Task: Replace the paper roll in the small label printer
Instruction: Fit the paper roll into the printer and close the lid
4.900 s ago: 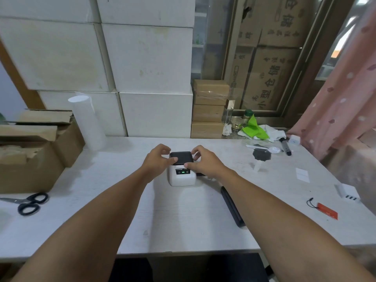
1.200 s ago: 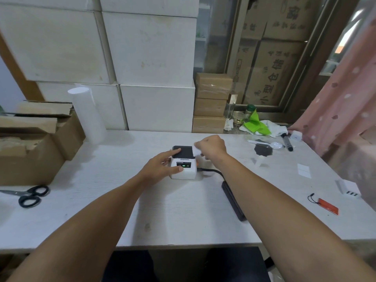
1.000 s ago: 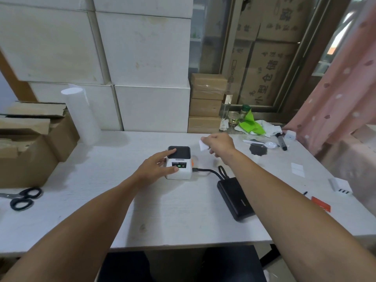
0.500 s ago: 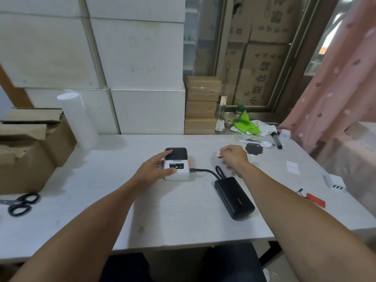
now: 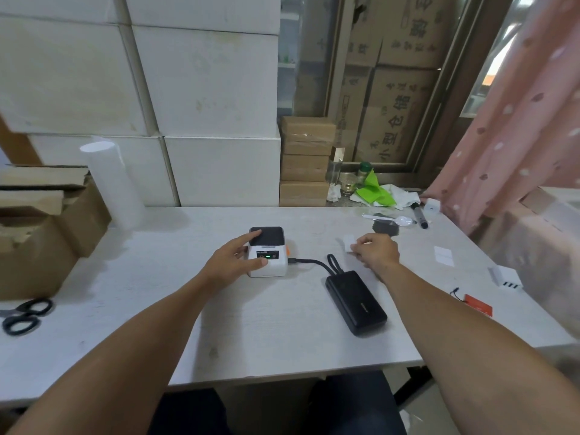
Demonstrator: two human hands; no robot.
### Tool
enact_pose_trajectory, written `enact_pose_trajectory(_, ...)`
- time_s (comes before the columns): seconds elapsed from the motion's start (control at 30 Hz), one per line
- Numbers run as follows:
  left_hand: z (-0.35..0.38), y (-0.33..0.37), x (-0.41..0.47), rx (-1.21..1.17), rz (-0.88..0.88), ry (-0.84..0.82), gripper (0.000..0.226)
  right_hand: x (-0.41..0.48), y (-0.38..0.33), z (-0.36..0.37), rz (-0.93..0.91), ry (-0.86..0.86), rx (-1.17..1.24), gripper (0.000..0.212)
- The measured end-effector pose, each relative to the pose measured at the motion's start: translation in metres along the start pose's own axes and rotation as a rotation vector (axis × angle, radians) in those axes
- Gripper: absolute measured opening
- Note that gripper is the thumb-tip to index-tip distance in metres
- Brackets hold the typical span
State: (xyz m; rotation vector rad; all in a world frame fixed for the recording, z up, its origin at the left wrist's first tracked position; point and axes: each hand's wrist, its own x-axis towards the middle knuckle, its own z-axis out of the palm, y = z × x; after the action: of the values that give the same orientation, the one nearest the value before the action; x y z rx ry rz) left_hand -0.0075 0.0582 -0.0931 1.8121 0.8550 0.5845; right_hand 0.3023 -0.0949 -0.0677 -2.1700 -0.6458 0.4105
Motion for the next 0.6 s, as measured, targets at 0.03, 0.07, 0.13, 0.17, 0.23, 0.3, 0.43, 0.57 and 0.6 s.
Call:
enact_pose_trajectory(0.03, 0.0001, 0.0002, 0.0003, -0.003, 0.004, -0.002, 0.07, 0.0003, 0.0019, -0.0019, -0.002, 0.0, -0.025, 0.008)
enact_pose_trajectory(0.07, 0.0001, -0.0003, 0.0012, -0.008, 0.008, -0.004, 0.07, 0.0, 0.0035, -0.0035, -0.007, -0.003, -0.07, 0.011)
enact_pose_trajectory(0.13, -0.0002, -0.0022, 0.003, -0.016, 0.009, -0.005, 0.07, -0.0011, 0.0061, -0.0054, -0.045, -0.002, -0.208, 0.017)
enact_pose_trajectory(0.17, -0.0003, -0.003, 0.0034, -0.017, 0.007, -0.004, 0.07, -0.003, 0.0064, -0.0055, -0.067, 0.003, -0.282, 0.02)
enact_pose_trajectory(0.23, 0.0003, -0.0053, 0.0038, -0.018, -0.005, 0.004, 0.071, -0.007, 0.0057, -0.0055, -0.117, 0.003, -0.444, 0.027)
enact_pose_trajectory(0.3, 0.0013, -0.0048, 0.0037, -0.009, -0.006, 0.004, 0.073, -0.0073, 0.0059, -0.005, -0.158, -0.001, -0.555, 0.027)
enact_pose_trajectory(0.43, 0.0014, -0.0012, 0.0027, -0.001, -0.016, 0.001, 0.072, -0.0045, 0.0051, -0.0038, -0.206, 0.008, -0.626, 0.017)
enact_pose_trajectory(0.57, 0.001, -0.0002, 0.0015, -0.019, -0.021, -0.005, 0.071, -0.0058, 0.0051, -0.0028, -0.229, 0.004, -0.708, 0.022)
enact_pose_trajectory(0.6, 0.0011, -0.0002, 0.0012, -0.015, -0.021, -0.005, 0.071, -0.0058, 0.0056, -0.0024, -0.232, 0.005, -0.723, 0.023)
